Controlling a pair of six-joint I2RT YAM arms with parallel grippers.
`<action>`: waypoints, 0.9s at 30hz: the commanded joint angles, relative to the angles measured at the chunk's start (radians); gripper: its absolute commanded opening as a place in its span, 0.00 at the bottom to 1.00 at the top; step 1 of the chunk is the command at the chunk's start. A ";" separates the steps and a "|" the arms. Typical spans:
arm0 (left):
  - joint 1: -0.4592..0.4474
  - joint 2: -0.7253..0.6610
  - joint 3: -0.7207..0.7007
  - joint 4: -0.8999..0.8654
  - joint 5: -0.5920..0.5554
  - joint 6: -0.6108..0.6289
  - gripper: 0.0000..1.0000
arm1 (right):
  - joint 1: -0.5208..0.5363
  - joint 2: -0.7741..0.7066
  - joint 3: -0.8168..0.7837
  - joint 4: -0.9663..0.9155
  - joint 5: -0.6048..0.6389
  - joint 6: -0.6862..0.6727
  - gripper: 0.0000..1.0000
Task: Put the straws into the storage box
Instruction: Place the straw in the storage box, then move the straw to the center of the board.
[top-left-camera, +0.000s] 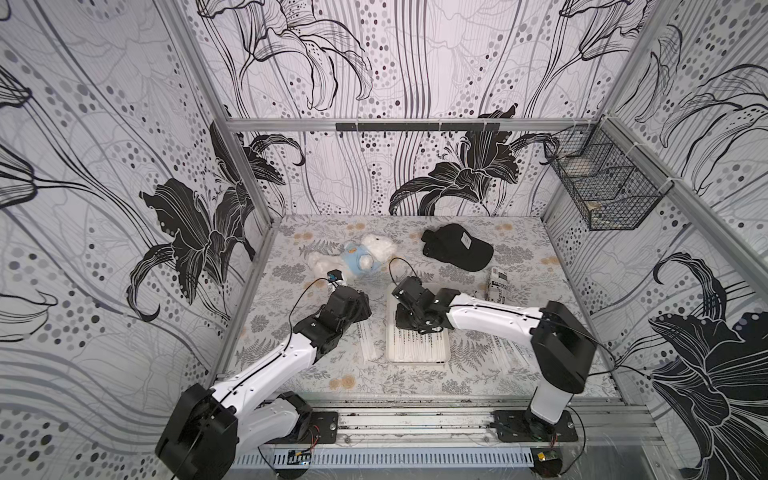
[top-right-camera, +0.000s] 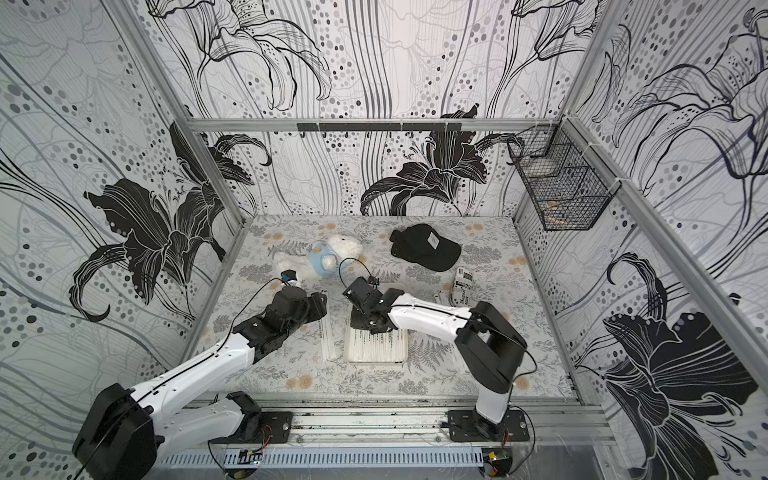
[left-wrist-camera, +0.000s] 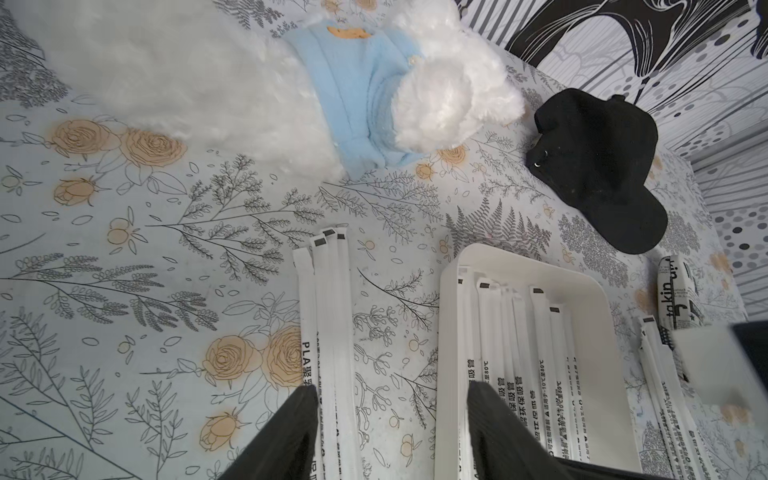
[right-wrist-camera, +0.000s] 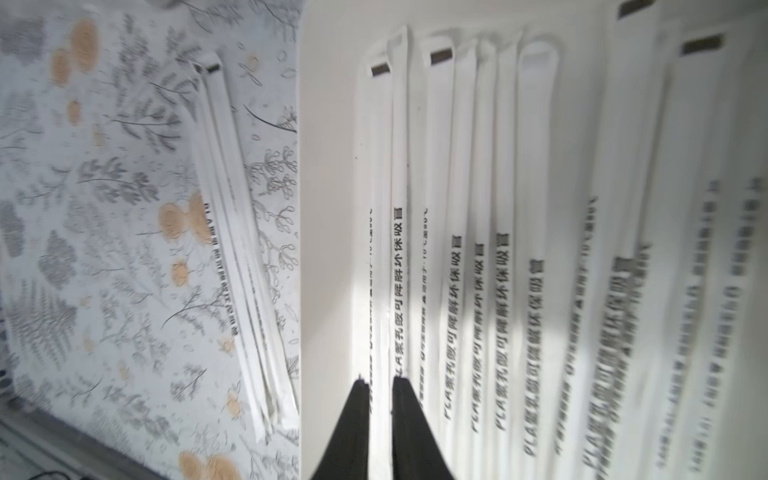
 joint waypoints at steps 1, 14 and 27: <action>0.014 -0.030 0.025 -0.004 0.004 0.046 0.62 | -0.118 -0.154 -0.128 -0.143 0.013 -0.120 0.16; -0.185 0.141 0.071 0.104 0.018 -0.004 0.64 | -0.592 -0.304 -0.369 -0.243 0.004 -0.485 0.21; -0.271 0.226 0.095 0.138 0.024 -0.032 0.64 | -0.591 -0.160 -0.348 -0.160 0.024 -0.510 0.28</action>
